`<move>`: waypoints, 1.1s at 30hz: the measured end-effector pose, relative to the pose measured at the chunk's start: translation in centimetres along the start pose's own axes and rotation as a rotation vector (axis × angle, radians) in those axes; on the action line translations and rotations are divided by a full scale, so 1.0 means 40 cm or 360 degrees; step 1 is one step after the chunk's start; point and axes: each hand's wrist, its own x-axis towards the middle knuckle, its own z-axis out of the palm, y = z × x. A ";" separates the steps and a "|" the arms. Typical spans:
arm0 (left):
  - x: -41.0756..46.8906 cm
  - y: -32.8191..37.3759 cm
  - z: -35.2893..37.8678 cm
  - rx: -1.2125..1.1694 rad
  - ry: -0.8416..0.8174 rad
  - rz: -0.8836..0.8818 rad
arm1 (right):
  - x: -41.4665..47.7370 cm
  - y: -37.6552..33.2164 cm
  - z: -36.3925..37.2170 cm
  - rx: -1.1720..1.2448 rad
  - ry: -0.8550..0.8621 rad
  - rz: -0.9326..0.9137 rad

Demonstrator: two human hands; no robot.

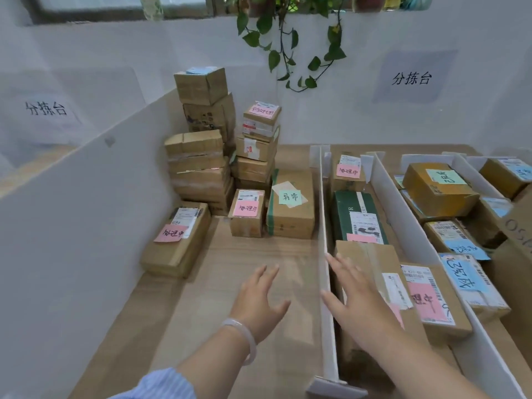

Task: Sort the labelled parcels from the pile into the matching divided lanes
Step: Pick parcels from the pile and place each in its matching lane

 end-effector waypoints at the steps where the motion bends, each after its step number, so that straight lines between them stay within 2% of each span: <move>1: 0.008 -0.039 -0.032 0.0007 0.0046 -0.0024 | 0.015 -0.032 0.021 0.0011 -0.0038 -0.0085; 4: 0.035 -0.160 -0.125 -0.0005 0.0167 -0.0136 | 0.068 -0.115 0.095 0.0030 -0.0167 -0.0255; 9: 0.082 -0.332 -0.262 0.0007 0.0352 -0.0245 | 0.163 -0.254 0.196 -0.0042 -0.0312 -0.0257; 15: 0.134 -0.517 -0.340 0.0000 0.0383 -0.0393 | 0.280 -0.367 0.345 -0.0121 -0.0410 -0.0272; 20: 0.227 -0.586 -0.377 0.0050 0.0436 -0.0445 | 0.345 -0.406 0.442 -0.0171 -0.0554 -0.0252; 23: 0.291 -0.633 -0.386 0.0218 0.0333 -0.0462 | 0.390 -0.424 0.471 -0.0147 -0.0581 -0.0213; 28: 0.332 -0.679 -0.358 0.0228 0.0161 -0.0533 | 0.462 -0.431 0.504 -0.0182 -0.0604 -0.0164; 33: 0.291 -0.689 -0.300 -0.0057 0.0376 -0.0365 | 0.511 -0.441 0.548 -0.0141 -0.0645 -0.0097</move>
